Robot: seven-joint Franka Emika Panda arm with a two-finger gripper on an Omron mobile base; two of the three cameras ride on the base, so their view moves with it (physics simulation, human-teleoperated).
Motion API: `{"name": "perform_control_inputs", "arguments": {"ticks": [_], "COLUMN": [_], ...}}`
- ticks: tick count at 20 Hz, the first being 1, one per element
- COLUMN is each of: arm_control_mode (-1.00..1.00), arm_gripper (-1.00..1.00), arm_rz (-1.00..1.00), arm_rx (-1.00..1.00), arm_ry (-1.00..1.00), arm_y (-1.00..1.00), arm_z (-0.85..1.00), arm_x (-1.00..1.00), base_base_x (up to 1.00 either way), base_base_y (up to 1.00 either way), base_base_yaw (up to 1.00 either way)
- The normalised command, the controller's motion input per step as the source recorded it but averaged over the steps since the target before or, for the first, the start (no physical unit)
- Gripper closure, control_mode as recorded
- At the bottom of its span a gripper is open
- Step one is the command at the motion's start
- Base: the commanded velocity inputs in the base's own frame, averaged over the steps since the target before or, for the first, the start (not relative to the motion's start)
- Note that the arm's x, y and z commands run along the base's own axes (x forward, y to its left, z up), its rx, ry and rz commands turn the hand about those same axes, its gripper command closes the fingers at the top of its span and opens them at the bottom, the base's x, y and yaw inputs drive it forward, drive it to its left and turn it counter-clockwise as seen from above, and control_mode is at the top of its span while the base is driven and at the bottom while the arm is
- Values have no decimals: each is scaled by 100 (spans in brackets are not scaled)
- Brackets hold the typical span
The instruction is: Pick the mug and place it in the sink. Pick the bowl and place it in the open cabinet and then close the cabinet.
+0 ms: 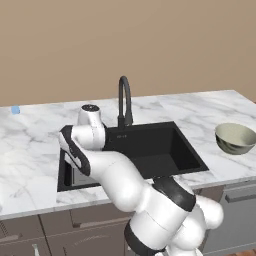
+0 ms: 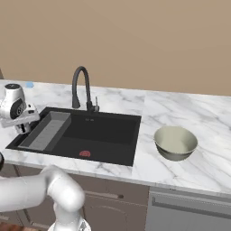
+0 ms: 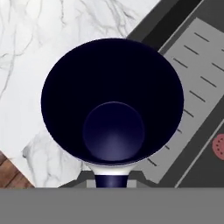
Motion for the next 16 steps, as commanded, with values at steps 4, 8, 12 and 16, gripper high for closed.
{"name": "perform_control_inputs", "arguments": {"ticks": [4,8,12,16], "arm_control_mode": [-100,-100,-100,-100], "arm_gripper": [100,100,100,100], "arm_rz": [25,15,5,0], "arm_rx": [0,0,0,0], "arm_ry": [0,0,0,-2], "arm_y": [-75,-71,-67,-74], "arm_z": [0,5,9,0], "arm_x": [-21,-11,0,0], "base_base_x": [0,0,0,0], "base_base_y": [0,0,0,0], "base_base_yaw": [0,0,0,0]}}
